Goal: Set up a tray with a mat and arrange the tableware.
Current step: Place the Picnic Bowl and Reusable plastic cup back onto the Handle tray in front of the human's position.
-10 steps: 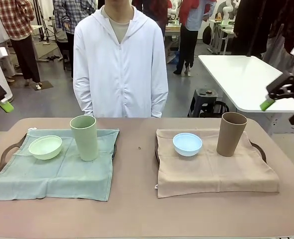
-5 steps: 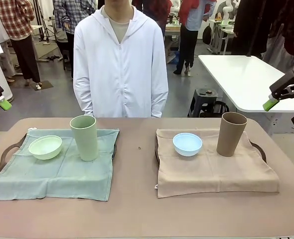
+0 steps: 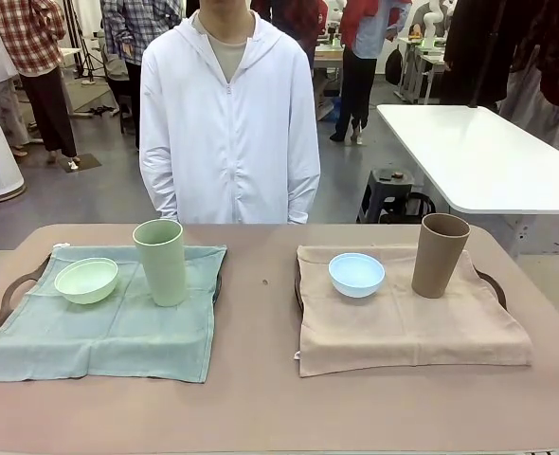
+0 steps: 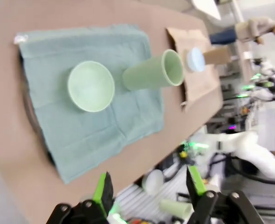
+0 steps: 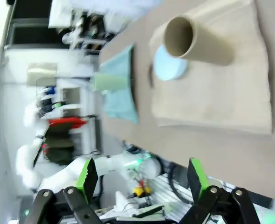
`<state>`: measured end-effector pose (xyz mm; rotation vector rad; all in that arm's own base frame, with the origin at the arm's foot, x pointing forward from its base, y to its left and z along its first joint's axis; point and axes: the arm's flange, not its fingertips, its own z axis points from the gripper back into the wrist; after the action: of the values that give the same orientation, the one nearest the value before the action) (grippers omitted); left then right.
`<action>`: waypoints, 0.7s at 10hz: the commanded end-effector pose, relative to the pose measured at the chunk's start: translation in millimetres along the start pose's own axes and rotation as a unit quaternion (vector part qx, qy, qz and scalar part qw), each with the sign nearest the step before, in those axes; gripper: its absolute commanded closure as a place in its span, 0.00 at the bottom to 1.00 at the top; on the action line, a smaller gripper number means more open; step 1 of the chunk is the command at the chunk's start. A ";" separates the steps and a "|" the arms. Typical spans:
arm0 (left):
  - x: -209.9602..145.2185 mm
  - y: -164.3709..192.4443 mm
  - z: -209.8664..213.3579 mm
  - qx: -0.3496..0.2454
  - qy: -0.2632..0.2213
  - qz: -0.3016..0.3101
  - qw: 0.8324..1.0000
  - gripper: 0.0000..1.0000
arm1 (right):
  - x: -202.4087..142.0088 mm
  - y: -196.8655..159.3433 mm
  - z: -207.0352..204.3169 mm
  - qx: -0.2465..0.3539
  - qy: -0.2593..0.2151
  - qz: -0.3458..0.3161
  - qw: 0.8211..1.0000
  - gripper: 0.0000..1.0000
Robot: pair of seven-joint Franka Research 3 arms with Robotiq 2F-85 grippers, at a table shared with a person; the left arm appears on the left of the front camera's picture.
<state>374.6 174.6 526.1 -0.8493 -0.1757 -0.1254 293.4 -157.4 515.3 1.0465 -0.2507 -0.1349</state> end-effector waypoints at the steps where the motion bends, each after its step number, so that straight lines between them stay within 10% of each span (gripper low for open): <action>1: -11.1 22.7 19.8 -0.082 -0.041 0.011 0.996 0.17 | 2.1 -25.9 11.0 0.085 0.015 0.000 0.996 0.00; 7: -40.7 40.6 35.7 -0.110 -0.077 0.052 0.990 0.17 | -9.9 -45.8 13.4 0.125 0.003 -0.005 0.992 0.00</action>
<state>338.0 228.4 508.1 -1.0948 -0.2648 0.0304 283.0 -190.0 477.2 1.2963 -0.2412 -0.1212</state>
